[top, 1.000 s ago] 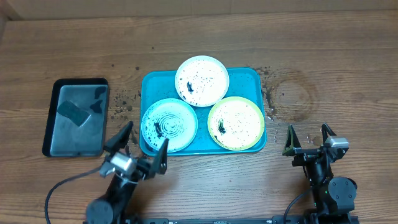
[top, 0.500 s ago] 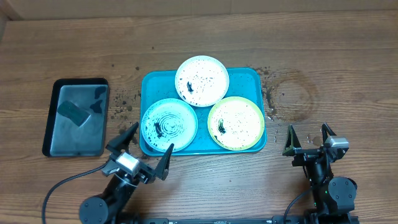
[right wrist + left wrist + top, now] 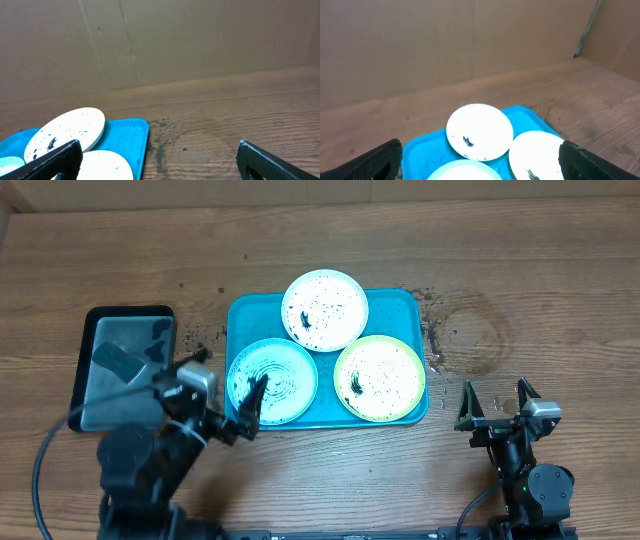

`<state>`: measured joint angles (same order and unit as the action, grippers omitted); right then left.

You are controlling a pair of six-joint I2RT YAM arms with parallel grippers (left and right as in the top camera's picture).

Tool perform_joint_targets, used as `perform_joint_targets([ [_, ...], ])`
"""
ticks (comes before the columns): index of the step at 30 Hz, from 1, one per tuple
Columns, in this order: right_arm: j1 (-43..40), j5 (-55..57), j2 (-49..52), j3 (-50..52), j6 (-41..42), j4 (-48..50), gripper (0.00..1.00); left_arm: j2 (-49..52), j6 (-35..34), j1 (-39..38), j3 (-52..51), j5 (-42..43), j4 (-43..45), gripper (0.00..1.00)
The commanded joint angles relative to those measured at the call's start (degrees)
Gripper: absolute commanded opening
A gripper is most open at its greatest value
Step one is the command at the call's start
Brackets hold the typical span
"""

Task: Clean dirty plates on tray and stack at the side
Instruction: 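Raise the left gripper and move it over the black tray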

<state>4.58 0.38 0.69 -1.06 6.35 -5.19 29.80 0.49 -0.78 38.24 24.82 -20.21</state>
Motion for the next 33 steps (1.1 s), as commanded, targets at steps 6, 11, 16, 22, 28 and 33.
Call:
perform_joint_targets([
  [6, -0.22, -0.04, -0.52, 0.61, -0.22, 0.35, 1.0, 4.24, 1.22, -0.37, 4.66, 8.2, 2.47, 1.0],
  [11, -0.22, -0.07, -0.52, 0.61, -0.22, 0.35, 1.0, 4.26, 0.68, -0.39, 7.63, -0.98, -2.89, 1.0],
  [16, -0.22, -0.04, -0.52, 0.61, -0.22, 0.35, 1.0, 4.26, -2.1, -0.39, 12.26, -13.51, -12.81, 1.0],
  [22, -0.22, -0.07, -0.52, 0.61, -0.22, 0.35, 1.0, 4.26, -9.99, -0.39, 14.82, -25.57, -21.31, 1.0],
  [28, -0.22, -0.07, -0.52, 0.61, -0.22, 0.35, 1.0, 4.26, -11.76, -0.39, 14.91, -27.71, -22.88, 1.0],
  [33, -0.22, -0.04, -0.52, 0.61, -0.24, 0.35, 1.0, 4.26, -16.31, -0.39, 14.91, -27.71, -22.77, 1.0],
])
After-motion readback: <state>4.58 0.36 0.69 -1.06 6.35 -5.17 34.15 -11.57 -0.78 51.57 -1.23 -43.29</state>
